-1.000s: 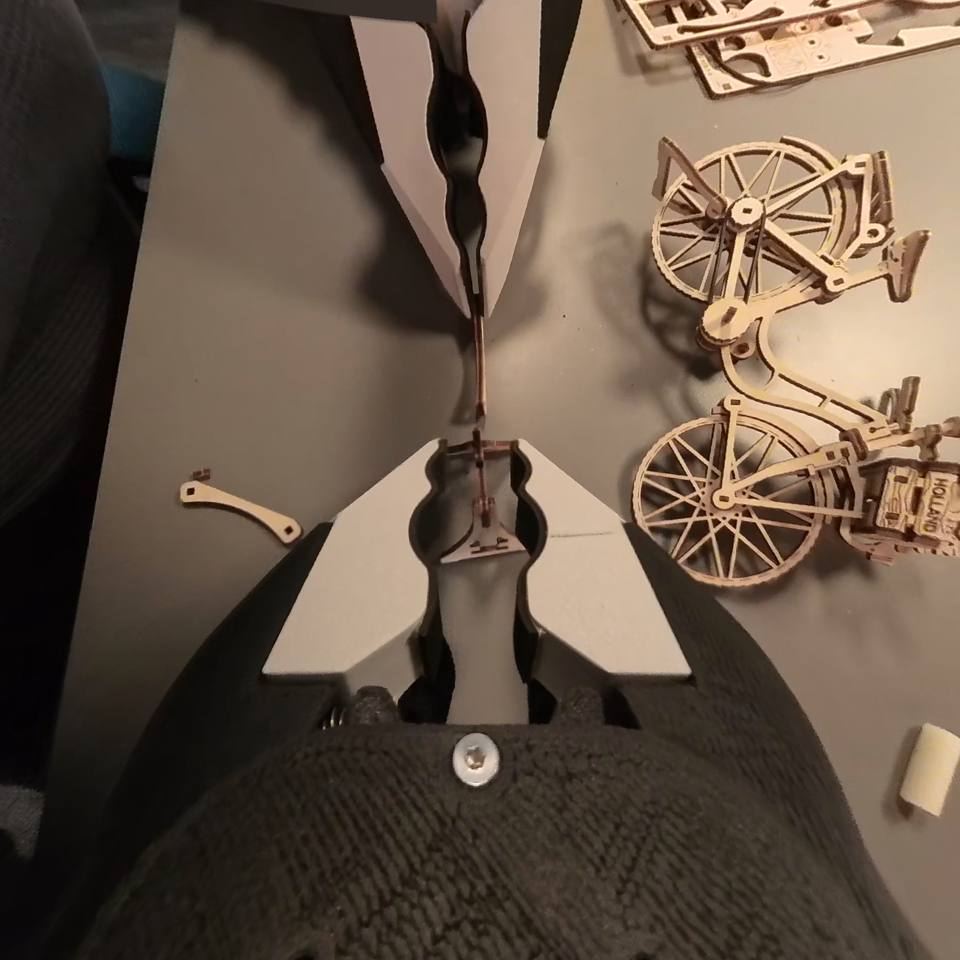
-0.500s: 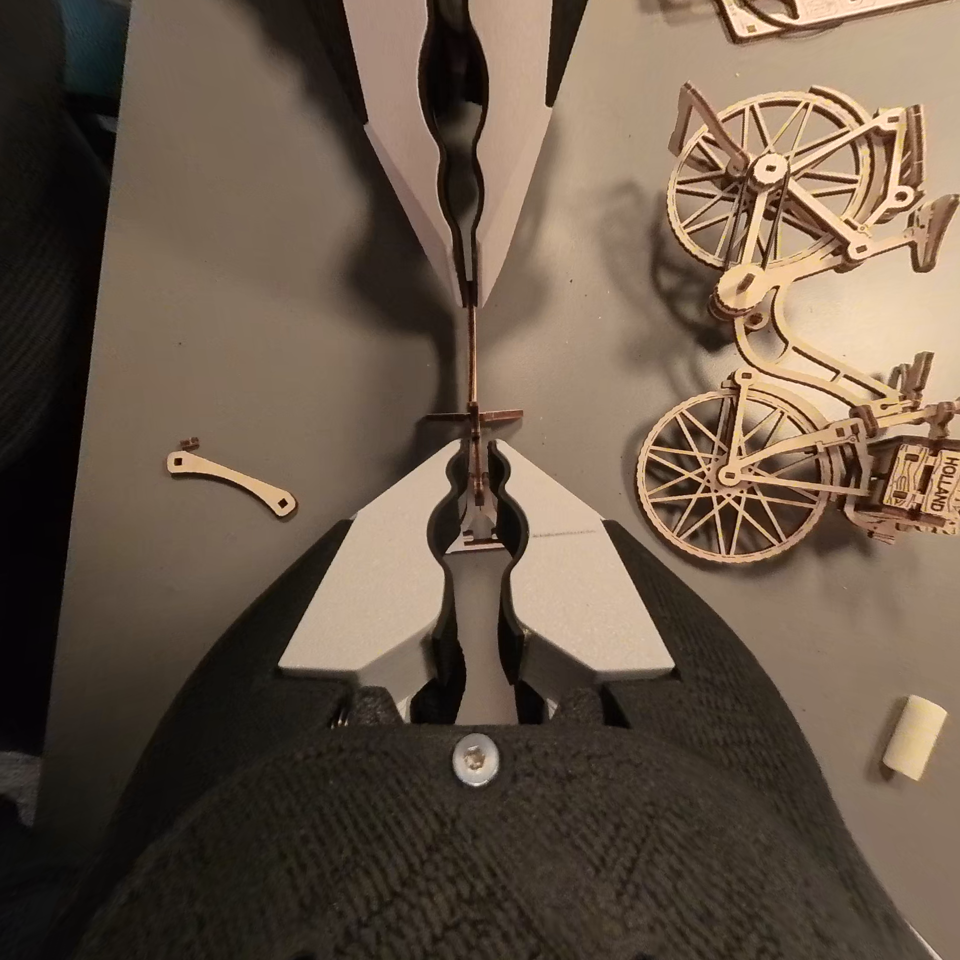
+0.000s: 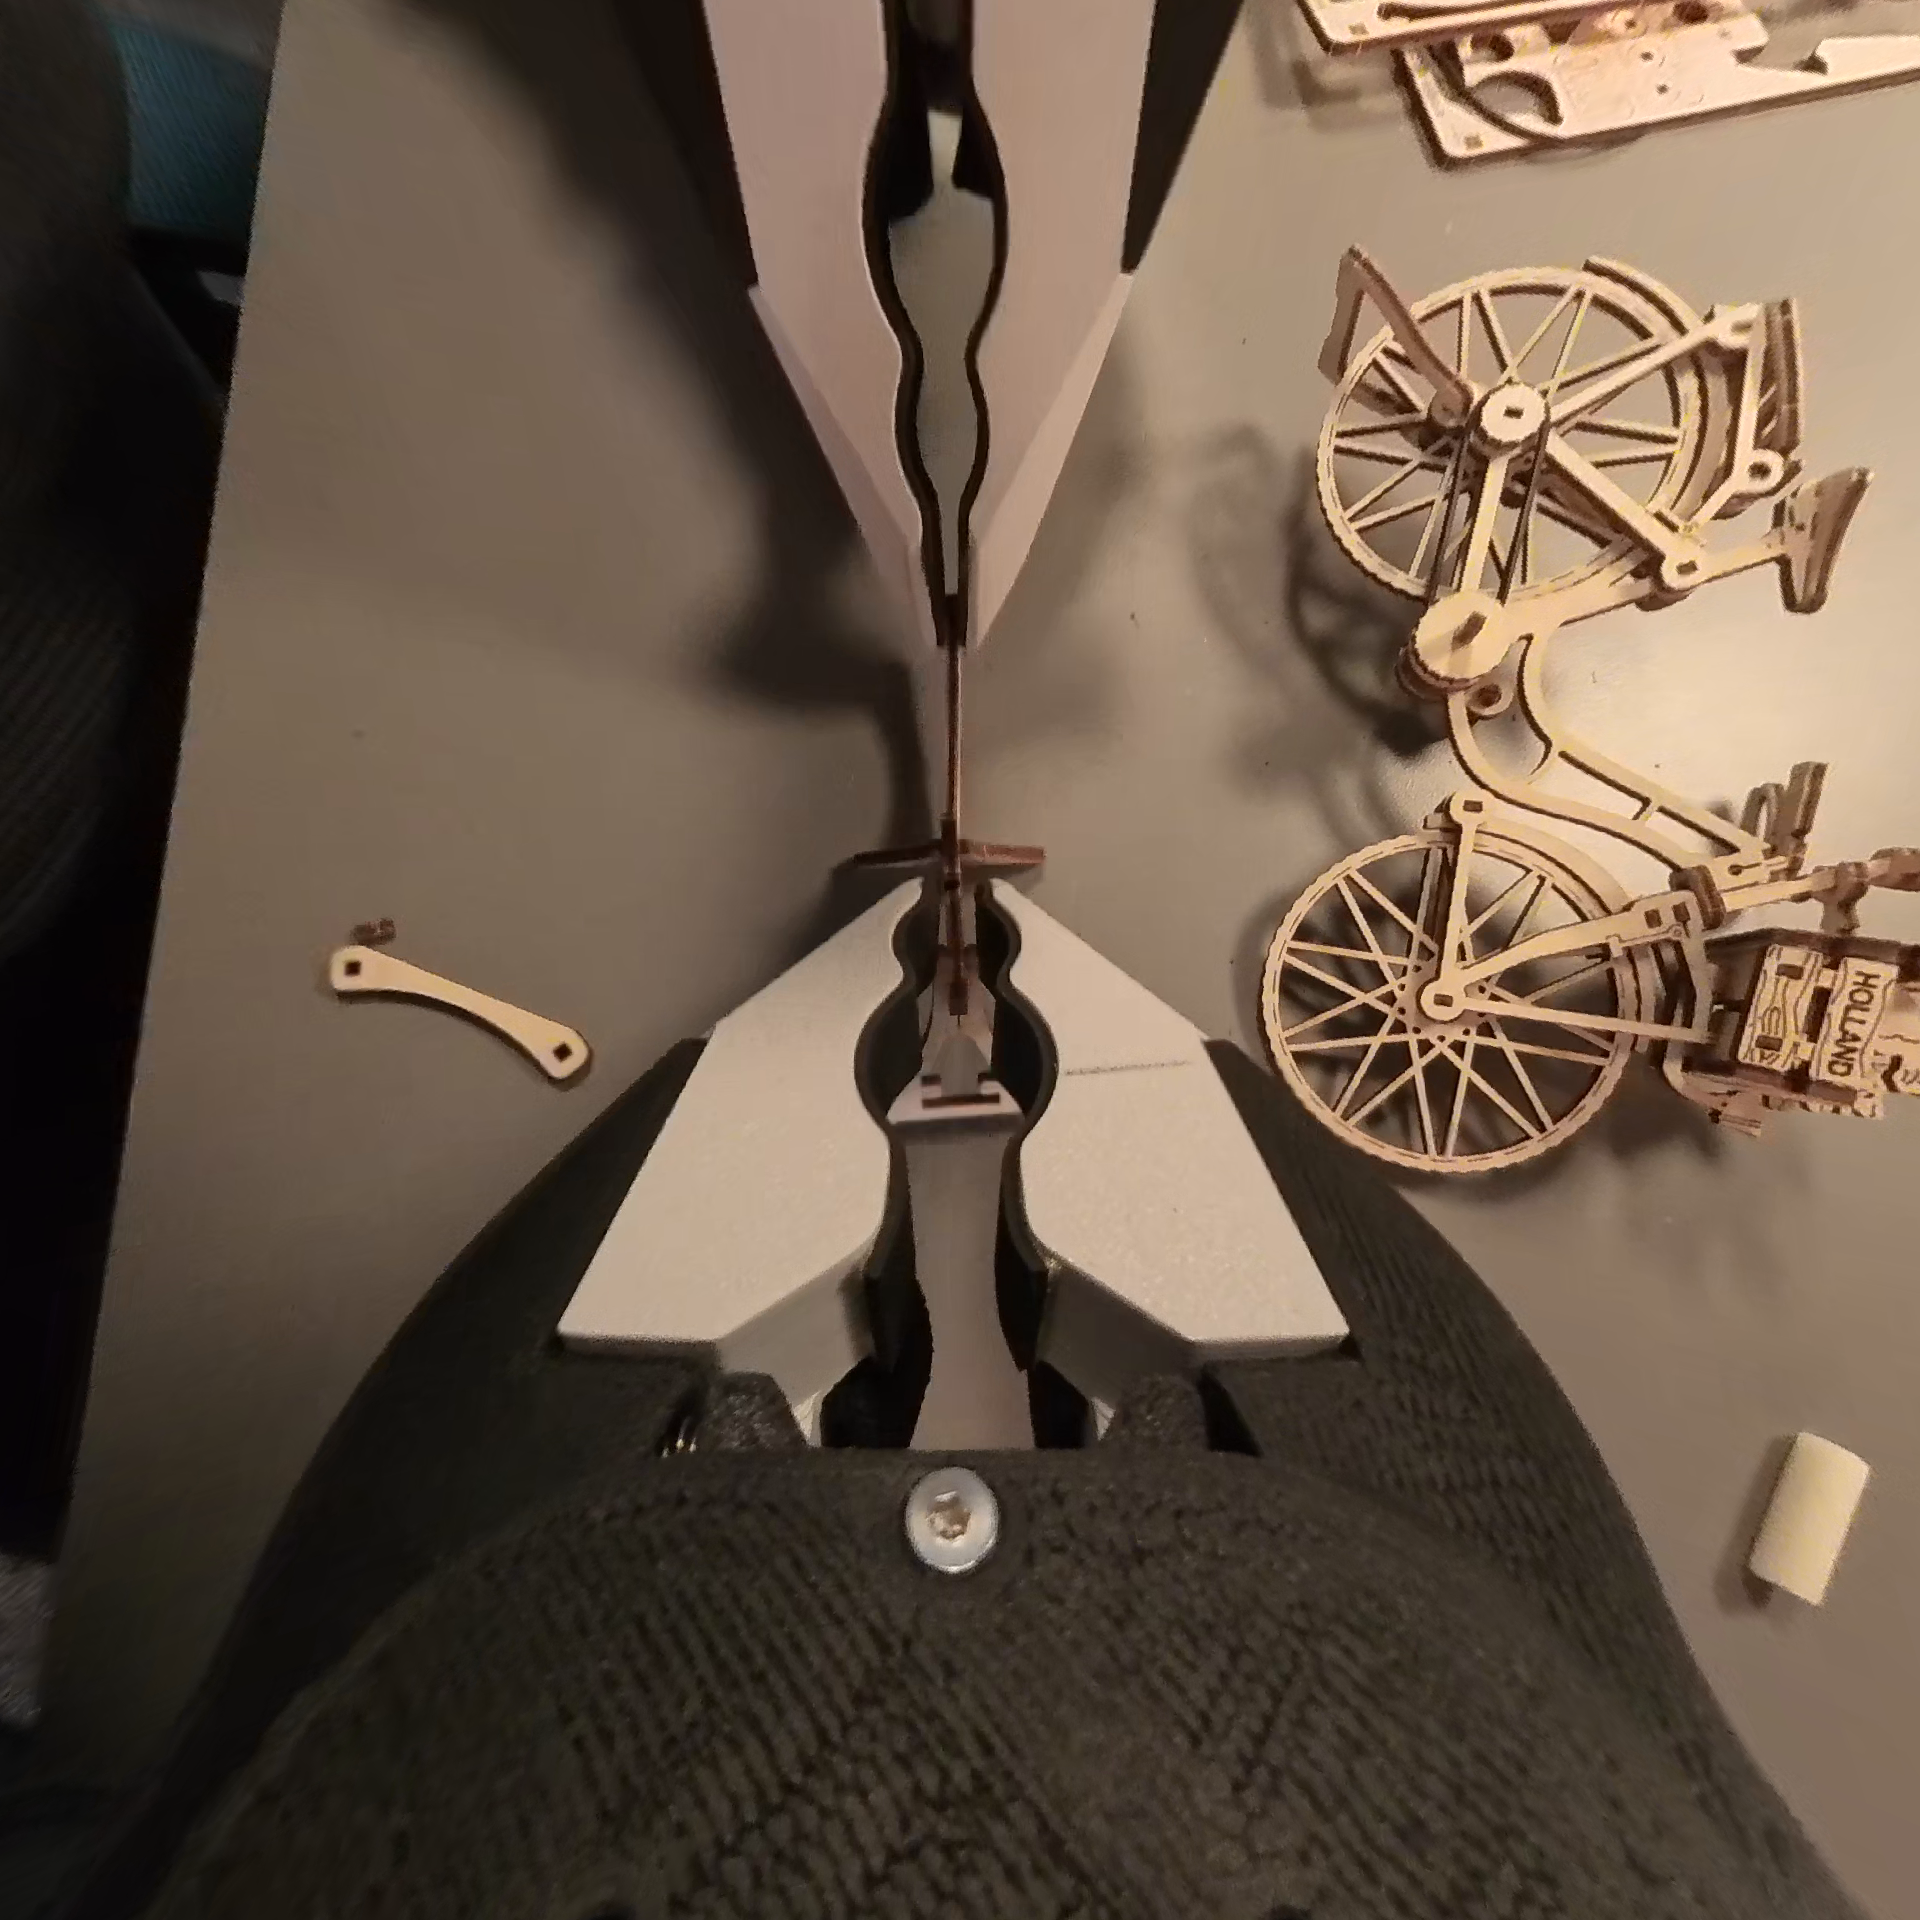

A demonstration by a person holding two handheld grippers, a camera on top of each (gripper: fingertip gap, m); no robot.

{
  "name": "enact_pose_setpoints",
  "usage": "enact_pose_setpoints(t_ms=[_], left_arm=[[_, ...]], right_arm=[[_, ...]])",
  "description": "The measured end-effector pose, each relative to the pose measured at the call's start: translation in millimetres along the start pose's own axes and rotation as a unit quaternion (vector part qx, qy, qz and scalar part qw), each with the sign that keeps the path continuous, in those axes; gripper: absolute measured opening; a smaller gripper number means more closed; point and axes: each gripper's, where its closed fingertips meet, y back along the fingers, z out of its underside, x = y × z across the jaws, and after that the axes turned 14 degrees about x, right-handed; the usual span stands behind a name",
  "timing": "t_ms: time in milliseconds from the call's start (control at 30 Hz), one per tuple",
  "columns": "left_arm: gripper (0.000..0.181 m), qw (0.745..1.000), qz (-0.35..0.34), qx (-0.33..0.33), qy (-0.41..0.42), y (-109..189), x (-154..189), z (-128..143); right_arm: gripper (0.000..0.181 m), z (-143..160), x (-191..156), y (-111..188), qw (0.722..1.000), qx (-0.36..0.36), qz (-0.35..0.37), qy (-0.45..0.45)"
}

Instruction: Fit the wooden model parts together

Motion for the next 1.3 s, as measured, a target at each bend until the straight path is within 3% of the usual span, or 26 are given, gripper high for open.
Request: enact_pose_setpoints(t_ms=[167, 700, 1067, 1100, 1200, 1300], left_arm=[[0.002, 1.000, 0.015, -0.011, 0.002, -0.6, -5.3, -7.0], [0.002, 0.996, 0.027, 0.080, 0.042, -11.5, -19.0, -21.5], [0.002, 0.996, 0.019, 0.079, 0.026, -16.9, -21.8, -22.5], [0.002, 0.997, 0.017, 0.073, 0.022, -17.4, -22.0, -20.8], [0.002, 0.998, 0.014, 0.067, 0.015, -17.5, -22.2, -19.0], [0.002, 0.998, 0.015, 0.067, 0.016, -17.1, -22.4, -18.4]], right_arm=[[0.005, -7.2, 5.5, 0.0, 1.000, 0.011, 0.023, 0.004], [0.005, 1.2, 13.2, 11.7, 0.995, 0.048, 0.015, -0.083], [0.005, 3.8, 14.7, 16.7, 0.994, 0.053, 0.018, -0.092], [0.007, 5.3, 13.3, 15.9, 0.994, 0.048, 0.015, -0.093], [0.038, 13.5, 13.9, 11.1, 0.994, 0.026, 0.015, -0.103], [0.042, 14.2, 16.6, 8.3, 0.995, 0.021, 0.024, -0.095]])
